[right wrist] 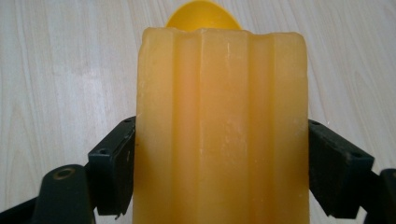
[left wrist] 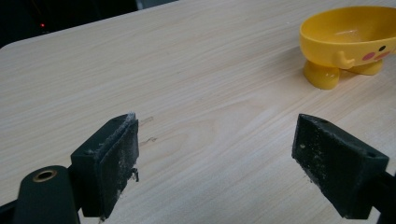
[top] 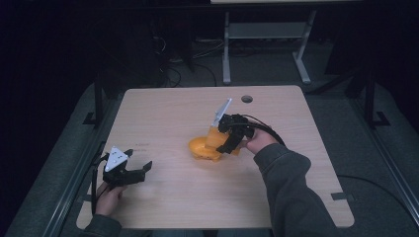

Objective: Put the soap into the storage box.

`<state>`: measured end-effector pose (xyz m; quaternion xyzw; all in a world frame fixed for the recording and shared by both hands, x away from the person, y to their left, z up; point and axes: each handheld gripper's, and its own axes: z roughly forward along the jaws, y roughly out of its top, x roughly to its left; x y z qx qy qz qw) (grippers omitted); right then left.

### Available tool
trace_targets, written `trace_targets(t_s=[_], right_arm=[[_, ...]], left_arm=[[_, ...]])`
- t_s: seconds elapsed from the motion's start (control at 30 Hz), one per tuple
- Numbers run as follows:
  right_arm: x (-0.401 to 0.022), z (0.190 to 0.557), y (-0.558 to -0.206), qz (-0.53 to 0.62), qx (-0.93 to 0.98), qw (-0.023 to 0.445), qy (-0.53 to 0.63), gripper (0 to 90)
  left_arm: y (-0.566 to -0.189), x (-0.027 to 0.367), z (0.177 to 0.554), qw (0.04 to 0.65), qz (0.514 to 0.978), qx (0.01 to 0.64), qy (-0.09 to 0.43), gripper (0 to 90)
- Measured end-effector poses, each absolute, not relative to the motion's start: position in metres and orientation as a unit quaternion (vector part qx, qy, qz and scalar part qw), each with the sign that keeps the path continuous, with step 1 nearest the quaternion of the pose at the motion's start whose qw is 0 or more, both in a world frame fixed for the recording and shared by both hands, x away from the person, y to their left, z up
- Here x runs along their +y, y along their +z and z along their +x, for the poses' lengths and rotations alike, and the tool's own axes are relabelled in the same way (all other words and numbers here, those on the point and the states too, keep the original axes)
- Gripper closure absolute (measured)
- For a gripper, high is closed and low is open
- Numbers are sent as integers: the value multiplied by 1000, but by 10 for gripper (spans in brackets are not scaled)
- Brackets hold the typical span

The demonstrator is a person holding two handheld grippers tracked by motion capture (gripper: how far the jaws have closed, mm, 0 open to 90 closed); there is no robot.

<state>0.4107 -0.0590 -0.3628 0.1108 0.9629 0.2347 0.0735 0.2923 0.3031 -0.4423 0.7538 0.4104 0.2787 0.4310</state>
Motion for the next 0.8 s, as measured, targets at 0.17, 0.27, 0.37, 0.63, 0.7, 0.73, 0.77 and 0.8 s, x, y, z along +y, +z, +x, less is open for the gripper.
trace_targets(t_s=[0.17,0.27,0.37,0.63,0.7,0.73,0.77,0.8], right_arm=[[-52,414,-361,107,962,69,240,204],[-50,415,-361,105,964,70,236,204],[-44,418,-362,100,965,68,231,203],[-33,422,-360,92,965,65,237,204],[-30,423,-361,92,965,62,236,203],[-29,424,-361,92,966,61,235,203],[-27,424,-363,90,967,61,231,203],[-25,425,-363,88,968,61,227,203]], left_arm=[[-442,303,292,431,754,411,278,140],[-442,303,292,432,753,411,278,140],[-442,303,292,433,753,411,277,140],[-442,303,292,434,751,414,277,140],[-442,303,292,435,750,414,276,140],[-442,303,292,434,751,413,277,140],[-442,303,292,434,751,413,277,140],[-442,303,292,434,751,413,277,140]])
